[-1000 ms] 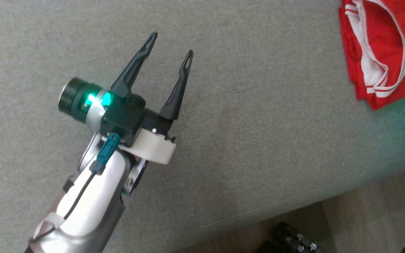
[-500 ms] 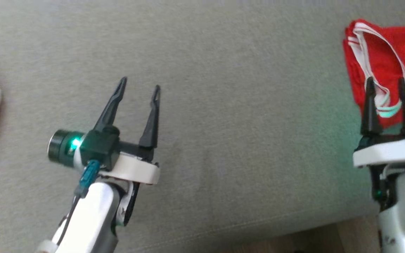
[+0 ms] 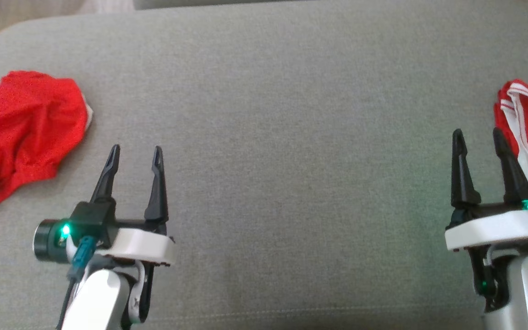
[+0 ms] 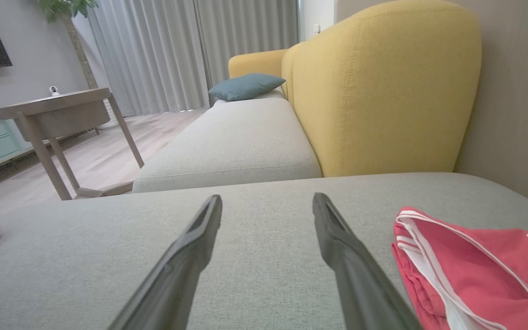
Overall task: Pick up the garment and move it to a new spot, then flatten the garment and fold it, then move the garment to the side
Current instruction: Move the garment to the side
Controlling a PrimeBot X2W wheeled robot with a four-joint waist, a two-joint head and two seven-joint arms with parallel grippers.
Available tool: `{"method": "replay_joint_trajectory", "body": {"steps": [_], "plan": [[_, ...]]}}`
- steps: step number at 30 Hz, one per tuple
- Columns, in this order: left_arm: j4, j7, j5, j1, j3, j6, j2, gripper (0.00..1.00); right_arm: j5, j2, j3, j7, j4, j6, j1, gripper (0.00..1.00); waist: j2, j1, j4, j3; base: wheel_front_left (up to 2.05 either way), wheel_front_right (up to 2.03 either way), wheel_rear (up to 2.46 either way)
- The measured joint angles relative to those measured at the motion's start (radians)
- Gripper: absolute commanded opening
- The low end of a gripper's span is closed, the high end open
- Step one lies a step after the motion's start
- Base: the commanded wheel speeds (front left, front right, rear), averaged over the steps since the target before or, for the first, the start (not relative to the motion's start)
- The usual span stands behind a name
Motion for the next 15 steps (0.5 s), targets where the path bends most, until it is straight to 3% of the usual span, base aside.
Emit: {"method": "replay_joint_trajectory", "body": {"steps": [15], "plan": [[0.031, 0.000, -0.016, 0.101, 0.029, -0.011, 0.021, 1.00, -0.021, 0.023, -0.016, 0.077, -0.092, 0.000, 0.171, 1.00, 0.0000, 0.0000, 0.012, -0.113, 0.00, 0.00, 0.00]]}}
